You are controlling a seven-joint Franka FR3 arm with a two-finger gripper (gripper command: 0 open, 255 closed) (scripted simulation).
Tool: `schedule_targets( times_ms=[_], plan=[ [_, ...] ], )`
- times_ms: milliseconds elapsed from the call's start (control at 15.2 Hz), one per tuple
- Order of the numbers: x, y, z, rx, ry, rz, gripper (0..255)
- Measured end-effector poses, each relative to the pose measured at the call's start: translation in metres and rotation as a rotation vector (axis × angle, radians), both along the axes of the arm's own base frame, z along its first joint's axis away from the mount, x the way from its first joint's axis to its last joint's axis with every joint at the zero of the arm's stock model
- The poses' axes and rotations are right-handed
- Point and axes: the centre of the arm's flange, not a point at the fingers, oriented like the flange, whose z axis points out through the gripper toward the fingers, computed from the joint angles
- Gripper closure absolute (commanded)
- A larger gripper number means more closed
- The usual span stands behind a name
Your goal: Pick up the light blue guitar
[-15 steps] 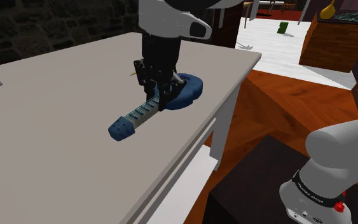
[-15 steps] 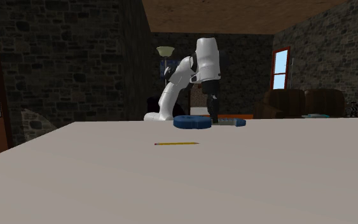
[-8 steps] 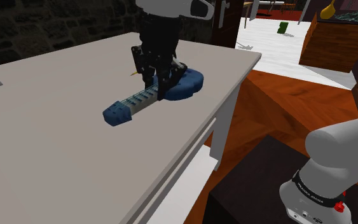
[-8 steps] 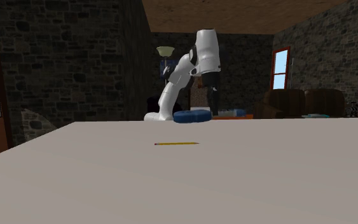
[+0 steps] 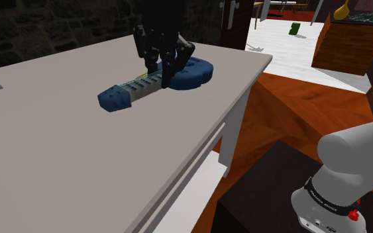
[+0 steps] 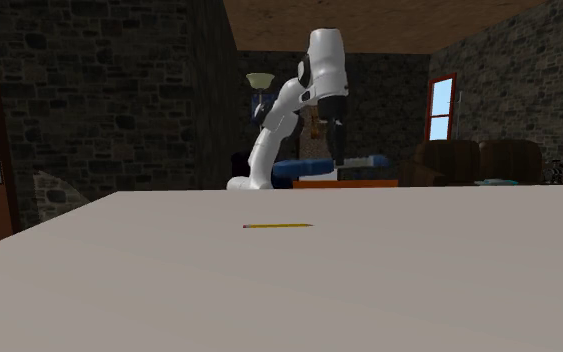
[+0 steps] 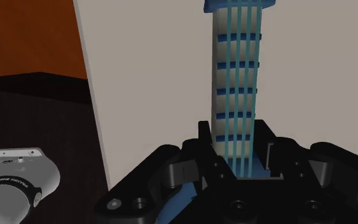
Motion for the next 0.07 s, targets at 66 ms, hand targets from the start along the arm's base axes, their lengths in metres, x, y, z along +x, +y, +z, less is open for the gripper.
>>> schedule_targets(
  times_ms=[66],
  plan=[
    [0.0004,0.0,0.0029,0.0,0.0,0.0,255]
  ],
)
